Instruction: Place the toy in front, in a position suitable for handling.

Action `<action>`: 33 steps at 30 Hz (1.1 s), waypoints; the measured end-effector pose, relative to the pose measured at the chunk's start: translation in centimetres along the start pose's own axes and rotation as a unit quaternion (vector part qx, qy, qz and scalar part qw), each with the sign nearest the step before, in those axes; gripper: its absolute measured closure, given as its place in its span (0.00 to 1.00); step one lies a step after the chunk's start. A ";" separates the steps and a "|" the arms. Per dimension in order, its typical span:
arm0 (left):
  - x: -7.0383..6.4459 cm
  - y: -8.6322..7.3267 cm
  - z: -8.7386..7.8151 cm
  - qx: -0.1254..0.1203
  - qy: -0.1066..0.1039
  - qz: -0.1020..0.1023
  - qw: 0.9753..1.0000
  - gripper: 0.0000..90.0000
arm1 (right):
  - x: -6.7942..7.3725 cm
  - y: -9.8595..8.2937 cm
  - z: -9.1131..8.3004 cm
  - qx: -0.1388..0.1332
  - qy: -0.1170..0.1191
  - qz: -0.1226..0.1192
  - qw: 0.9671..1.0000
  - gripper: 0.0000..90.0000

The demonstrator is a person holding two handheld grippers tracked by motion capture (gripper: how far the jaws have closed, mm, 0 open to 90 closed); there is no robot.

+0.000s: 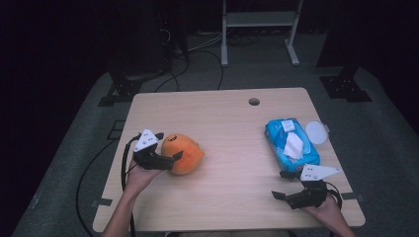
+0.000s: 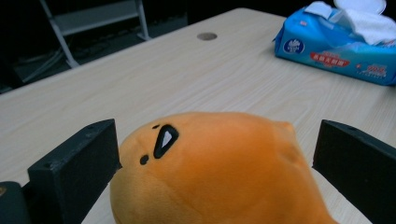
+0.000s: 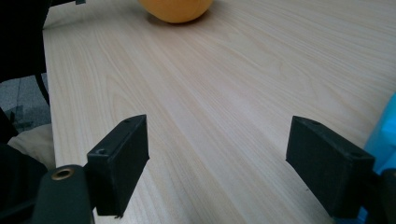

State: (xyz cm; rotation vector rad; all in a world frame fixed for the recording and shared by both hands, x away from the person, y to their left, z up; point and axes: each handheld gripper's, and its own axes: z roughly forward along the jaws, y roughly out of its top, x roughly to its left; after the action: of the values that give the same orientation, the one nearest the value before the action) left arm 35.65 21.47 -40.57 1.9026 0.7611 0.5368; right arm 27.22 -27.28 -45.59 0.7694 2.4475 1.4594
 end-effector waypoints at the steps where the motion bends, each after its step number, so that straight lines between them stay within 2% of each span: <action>1: 0.1 -0.1 0.3 0.005 -0.004 -0.006 1.000 0.00 | 0.0 0.0 0.0 0.001 0.000 0.000 1.000 0.22; 6: 0.5 -0.8 1.8 0.034 -0.012 -0.019 0.999 0.00 | 0.1 0.0 0.1 0.002 0.003 -0.002 1.000 0.22; 11: 0.4 -0.9 2.3 0.031 -0.005 -0.030 0.999 0.00 | 0.1 0.0 0.1 0.002 0.004 -0.002 1.000 0.22; 12: 0.0 -1.1 2.7 0.035 0.004 -0.017 0.999 0.05 | 0.1 0.0 0.1 0.004 0.005 -0.003 1.000 0.22; 13: -0.1 -1.2 2.9 0.041 0.007 -0.014 0.999 0.06 | 0.2 0.0 0.1 0.005 0.005 -0.004 1.000 0.22; 16: -0.4 -1.2 3.0 0.043 0.017 -0.014 0.999 0.11 | 0.4 0.0 0.0 0.005 0.004 -0.007 1.000 0.23; 21: -0.7 -1.6 2.9 0.045 0.024 -0.010 0.999 0.31 | 0.5 -0.1 -0.3 0.001 0.002 -0.009 1.000 0.23; 22: -0.8 -1.5 2.8 0.045 0.028 -0.004 0.999 0.35 | 0.5 -0.1 -0.3 0.001 0.001 -0.009 1.000 0.24; 25: -1.1 -1.2 2.7 0.048 0.034 0.001 0.998 0.44 | 0.5 -0.1 -0.3 0.002 0.002 -0.011 1.000 0.24; 29: -1.2 -0.6 2.4 0.037 0.032 0.001 0.999 0.54 | 0.5 0.0 -0.3 0.001 0.004 -0.013 1.000 0.24; 31: -1.2 0.0 2.1 0.020 0.027 -0.004 0.999 0.55 | 0.5 -0.1 -0.4 -0.002 0.003 -0.009 1.000 0.24; 33: -1.3 0.3 2.0 0.014 0.024 -0.003 1.000 0.56 | 0.5 -0.1 -0.5 -0.003 0.002 -0.010 1.000 0.24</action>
State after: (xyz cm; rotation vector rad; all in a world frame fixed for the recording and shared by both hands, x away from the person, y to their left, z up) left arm 36.08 19.18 -41.17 1.9192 0.8084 0.5718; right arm 26.61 -27.40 -45.36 0.7383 2.4456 1.4619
